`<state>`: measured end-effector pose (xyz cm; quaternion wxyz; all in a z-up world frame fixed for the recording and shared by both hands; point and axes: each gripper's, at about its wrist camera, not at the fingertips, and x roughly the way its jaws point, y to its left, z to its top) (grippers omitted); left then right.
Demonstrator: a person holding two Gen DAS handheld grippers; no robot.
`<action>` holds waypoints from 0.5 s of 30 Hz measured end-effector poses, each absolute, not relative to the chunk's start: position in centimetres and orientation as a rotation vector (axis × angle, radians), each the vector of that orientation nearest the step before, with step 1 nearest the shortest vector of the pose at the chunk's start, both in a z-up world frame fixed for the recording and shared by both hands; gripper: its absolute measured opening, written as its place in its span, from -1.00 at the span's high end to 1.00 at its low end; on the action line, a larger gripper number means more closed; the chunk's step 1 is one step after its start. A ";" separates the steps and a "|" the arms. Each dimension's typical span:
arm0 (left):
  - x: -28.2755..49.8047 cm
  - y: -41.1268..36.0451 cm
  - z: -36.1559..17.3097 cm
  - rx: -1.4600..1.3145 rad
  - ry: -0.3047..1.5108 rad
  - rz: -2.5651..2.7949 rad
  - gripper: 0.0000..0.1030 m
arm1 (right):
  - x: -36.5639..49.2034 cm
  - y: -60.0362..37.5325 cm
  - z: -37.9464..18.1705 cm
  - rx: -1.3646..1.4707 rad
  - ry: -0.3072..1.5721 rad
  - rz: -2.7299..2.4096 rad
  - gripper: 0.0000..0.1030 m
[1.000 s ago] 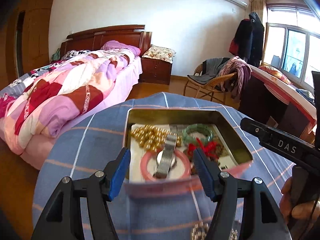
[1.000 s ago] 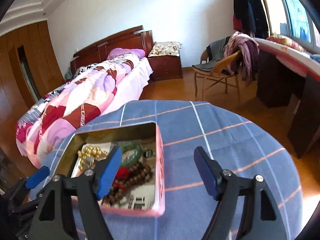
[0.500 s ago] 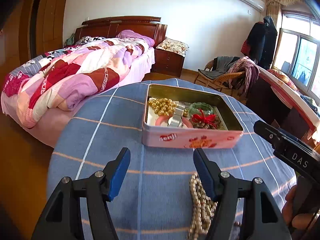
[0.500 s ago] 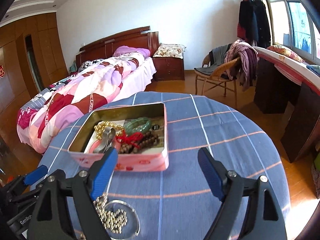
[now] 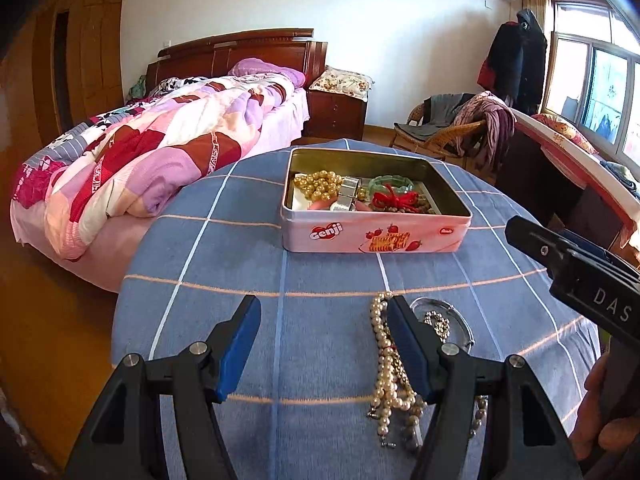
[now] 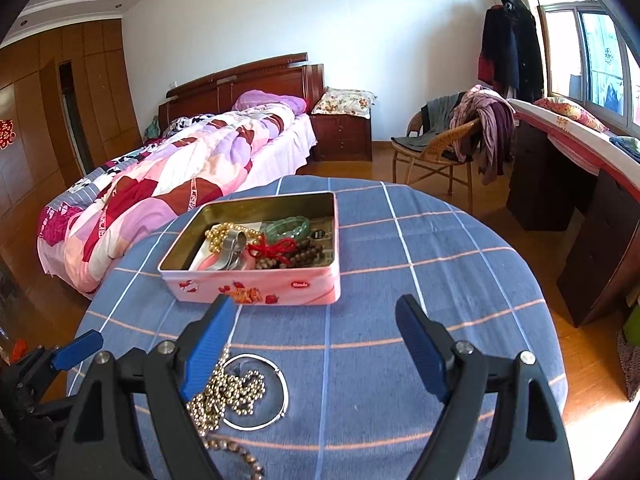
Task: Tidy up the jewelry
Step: 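Move both open tools back over the pearl and gold bead necklaces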
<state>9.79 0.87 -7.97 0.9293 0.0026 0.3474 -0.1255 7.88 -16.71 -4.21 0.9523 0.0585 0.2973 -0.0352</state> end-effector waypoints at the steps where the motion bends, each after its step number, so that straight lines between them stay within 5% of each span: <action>1: 9.7 0.9 -7.9 0.003 0.712 -0.259 -0.28 | 7.8 -16.6 -4.2 0.118 0.606 -0.071 -0.65; 15: 9.1 1.1 -8.0 0.010 0.717 -0.266 -0.28 | 7.0 -16.0 -4.9 0.103 0.618 -0.070 -0.65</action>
